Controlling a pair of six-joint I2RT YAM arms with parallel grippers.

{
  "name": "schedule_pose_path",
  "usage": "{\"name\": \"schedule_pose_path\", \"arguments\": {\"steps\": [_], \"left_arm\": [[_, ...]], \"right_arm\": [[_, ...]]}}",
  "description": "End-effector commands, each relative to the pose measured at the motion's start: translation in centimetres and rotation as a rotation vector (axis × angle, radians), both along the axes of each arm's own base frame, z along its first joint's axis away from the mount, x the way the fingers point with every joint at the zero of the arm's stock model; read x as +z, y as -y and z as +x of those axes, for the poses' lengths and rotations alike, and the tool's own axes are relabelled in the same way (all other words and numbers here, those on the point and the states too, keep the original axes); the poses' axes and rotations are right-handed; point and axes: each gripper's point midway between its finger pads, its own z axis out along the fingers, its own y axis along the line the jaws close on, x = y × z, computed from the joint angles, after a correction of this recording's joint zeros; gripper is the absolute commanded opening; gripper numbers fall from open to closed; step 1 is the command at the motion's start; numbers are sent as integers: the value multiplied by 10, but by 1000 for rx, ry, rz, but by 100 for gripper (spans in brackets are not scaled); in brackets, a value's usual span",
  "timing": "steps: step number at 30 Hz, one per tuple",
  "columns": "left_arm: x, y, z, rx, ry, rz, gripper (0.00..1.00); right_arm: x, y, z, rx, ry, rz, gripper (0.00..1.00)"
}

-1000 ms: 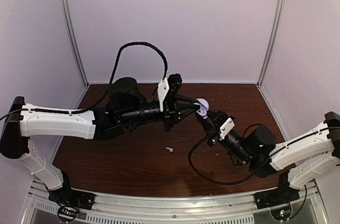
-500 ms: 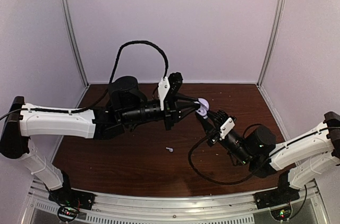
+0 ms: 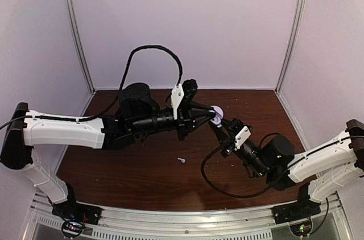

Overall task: Insert the wireless bluetooth earbuds into the charging case
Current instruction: Insert the left earbud into the left side groove of the charging case, then adjust the left earbud in the left side groove of the charging case.

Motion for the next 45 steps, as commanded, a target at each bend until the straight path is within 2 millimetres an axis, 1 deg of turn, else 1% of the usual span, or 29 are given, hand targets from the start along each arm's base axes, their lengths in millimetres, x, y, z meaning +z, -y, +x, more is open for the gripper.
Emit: {"name": "schedule_pose_path", "arguments": {"steps": [1, 10, 18, 21, 25, 30, 39, 43, 45], "left_arm": [[13, 5, 3, 10, 27, -40, 13], [8, 5, 4, 16, 15, -31, 14], [-4, 6, 15, 73, -11, -3, 27], [-6, 6, 19, 93, -19, 5, 30], [-7, 5, 20, 102, -19, 12, 33], [-8, 1, 22, 119, -18, 20, 39], [-13, -5, 16, 107, -5, 41, 49], [-16, -13, 5, 71, 2, 46, 56], [-15, -19, -2, 50, 4, 43, 57]], "right_arm": [[17, -1, -6, 26, 17, 64, 0], [25, 8, -5, 10, 17, 117, 0], [29, 12, -3, -5, 15, 147, 0], [28, 11, -4, -2, 13, 144, 0], [25, 10, -4, 2, 5, 139, 0], [22, 11, -4, 4, -7, 142, 0], [14, 11, -3, 10, -31, 136, 0], [9, 12, -2, 24, -60, 128, 0], [6, 12, -3, 37, -75, 124, 0]]}}
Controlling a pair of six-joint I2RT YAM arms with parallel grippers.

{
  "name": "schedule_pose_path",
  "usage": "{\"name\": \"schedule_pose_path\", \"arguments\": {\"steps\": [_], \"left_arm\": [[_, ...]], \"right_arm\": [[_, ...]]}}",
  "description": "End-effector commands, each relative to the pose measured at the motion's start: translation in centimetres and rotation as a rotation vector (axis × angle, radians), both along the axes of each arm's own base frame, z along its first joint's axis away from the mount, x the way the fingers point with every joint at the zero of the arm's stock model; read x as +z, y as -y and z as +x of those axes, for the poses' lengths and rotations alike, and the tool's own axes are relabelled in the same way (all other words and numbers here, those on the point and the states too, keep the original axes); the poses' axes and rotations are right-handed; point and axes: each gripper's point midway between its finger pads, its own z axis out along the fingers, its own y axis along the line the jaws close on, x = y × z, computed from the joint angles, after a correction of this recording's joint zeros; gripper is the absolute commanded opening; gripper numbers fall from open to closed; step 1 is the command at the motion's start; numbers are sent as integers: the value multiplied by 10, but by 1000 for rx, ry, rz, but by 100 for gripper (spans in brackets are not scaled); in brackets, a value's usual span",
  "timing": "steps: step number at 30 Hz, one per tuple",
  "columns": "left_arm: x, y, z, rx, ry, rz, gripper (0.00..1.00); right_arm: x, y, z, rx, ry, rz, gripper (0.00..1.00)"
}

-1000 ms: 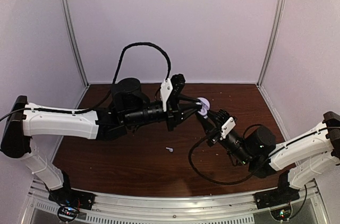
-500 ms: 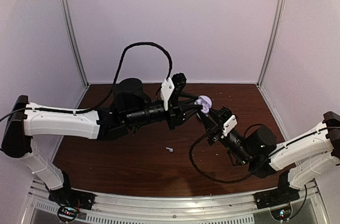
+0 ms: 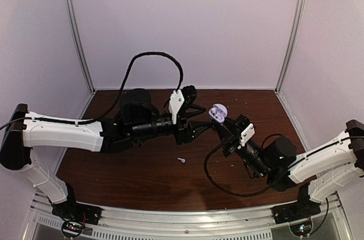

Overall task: Insert the wireless bluetooth earbuds into the charging case
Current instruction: Adjust the left earbud in the left side groove of the charging case.

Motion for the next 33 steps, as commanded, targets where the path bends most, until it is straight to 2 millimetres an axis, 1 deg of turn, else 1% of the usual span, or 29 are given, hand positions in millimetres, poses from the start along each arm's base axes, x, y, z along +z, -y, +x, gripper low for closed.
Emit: {"name": "schedule_pose_path", "arguments": {"steps": [1, 4, 7, 11, 13, 17, 24, 28, 33], "left_arm": [[6, -14, -15, -46, 43, -7, 57], [5, -22, -19, -45, 57, 5, 55], [7, -31, -21, -38, 93, 28, 52], [9, -39, -33, -84, 173, 86, 41], [5, -40, -37, -109, 193, 133, 36], [5, -35, -46, -182, 210, 177, 30], [15, -29, -46, -197, 234, 172, 26], [14, -25, -48, -216, 235, 184, 22], [5, -19, -53, -247, 233, 220, 19]], "right_arm": [[1, 5, -4, 44, -29, 33, 0], [-4, 3, -6, 85, -51, 14, 0], [-10, -2, -11, 154, -90, -20, 0], [-17, -10, -22, 283, -160, -58, 0], [-21, -12, -27, 331, -196, -77, 0], [-26, -15, -36, 407, -245, -104, 0], [-31, -17, -43, 451, -288, -127, 0], [-34, -19, -45, 467, -306, -141, 0], [-37, -20, -46, 477, -325, -143, 0]]}}
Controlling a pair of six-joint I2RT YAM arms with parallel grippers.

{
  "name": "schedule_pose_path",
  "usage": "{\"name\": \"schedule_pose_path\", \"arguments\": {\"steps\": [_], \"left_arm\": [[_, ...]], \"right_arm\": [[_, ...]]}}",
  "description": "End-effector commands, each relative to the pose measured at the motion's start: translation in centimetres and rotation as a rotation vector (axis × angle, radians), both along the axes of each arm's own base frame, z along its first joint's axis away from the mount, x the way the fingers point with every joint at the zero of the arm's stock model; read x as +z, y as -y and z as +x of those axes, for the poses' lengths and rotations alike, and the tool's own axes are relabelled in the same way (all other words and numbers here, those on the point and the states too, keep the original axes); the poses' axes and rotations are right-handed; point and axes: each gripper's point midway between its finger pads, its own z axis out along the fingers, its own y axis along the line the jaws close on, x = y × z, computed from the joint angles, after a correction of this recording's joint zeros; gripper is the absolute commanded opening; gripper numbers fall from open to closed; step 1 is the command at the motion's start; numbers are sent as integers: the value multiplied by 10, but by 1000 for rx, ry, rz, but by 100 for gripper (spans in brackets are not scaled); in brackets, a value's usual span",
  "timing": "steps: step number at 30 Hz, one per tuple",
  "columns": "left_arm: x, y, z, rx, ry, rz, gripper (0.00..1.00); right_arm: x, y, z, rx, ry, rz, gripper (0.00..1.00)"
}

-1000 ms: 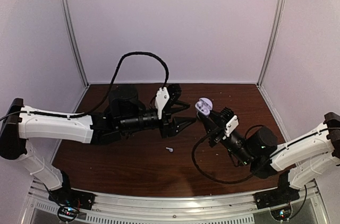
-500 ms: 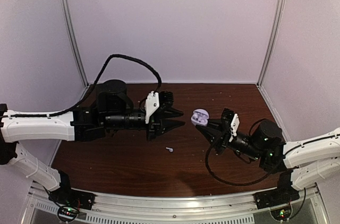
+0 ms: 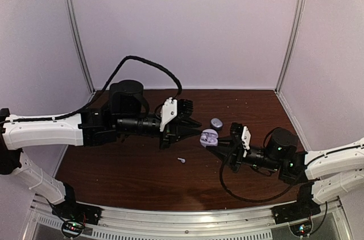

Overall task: Insert the wireless bluetooth earbuds into the charging case
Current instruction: Adjust the left earbud in the left side groove of the charging case.

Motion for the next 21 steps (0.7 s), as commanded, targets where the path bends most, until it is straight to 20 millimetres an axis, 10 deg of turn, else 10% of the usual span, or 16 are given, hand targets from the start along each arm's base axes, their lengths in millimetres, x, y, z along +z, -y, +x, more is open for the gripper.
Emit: {"name": "schedule_pose_path", "arguments": {"steps": [1, 21], "left_arm": [[2, 8, -7, -43, 21, 13, 18], [-29, 19, -8, -80, 2, 103, 12]], "right_arm": [[15, -1, -2, 24, -13, 32, 0], [16, -6, -13, 92, -11, 17, 0]]}}
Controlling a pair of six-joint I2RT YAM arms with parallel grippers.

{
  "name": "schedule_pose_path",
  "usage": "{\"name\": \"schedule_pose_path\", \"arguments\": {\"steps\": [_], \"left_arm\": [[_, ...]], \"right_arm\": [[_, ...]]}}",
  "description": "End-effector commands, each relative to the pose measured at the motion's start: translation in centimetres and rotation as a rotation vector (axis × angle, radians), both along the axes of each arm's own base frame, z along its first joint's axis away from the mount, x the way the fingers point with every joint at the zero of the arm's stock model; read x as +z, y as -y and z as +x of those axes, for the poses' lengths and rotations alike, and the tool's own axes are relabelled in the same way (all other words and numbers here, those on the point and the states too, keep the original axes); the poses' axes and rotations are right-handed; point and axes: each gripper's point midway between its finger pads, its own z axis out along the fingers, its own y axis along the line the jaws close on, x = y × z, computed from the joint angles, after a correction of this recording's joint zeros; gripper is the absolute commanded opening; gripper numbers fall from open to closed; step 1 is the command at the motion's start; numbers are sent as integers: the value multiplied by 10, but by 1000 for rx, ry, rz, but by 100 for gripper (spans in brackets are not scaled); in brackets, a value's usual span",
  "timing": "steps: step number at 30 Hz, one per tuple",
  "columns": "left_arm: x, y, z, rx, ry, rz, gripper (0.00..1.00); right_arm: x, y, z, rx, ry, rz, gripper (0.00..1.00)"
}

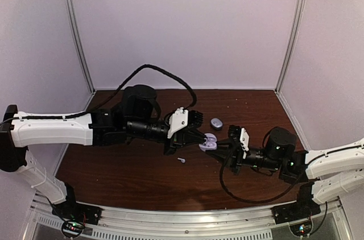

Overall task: Insert the wireless bluetooth earbuds into the charging case
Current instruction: Adjust the left earbud in the left side groove of the charging case.

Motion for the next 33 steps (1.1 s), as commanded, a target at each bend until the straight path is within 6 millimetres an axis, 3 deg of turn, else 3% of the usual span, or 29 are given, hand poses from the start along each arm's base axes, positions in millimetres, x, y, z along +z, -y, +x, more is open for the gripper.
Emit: {"name": "schedule_pose_path", "arguments": {"steps": [1, 12, 19, 25, 33], "left_arm": [[1, 5, -6, -47, 9, 15, 11], [-21, 2, -12, -65, -13, 99, 9], [-32, 7, -14, -79, -26, 128, 9], [-37, 7, -19, -110, -28, 140, 9], [-37, 7, -20, -110, -27, 144, 8]], "right_arm": [[27, -3, -4, 34, 20, 58, 0], [38, 3, -2, 29, 19, 92, 0], [42, -6, -13, 114, 45, 62, 0], [51, -10, -21, 166, 55, 71, 0], [52, -4, -13, 114, 52, 87, 0]]}}
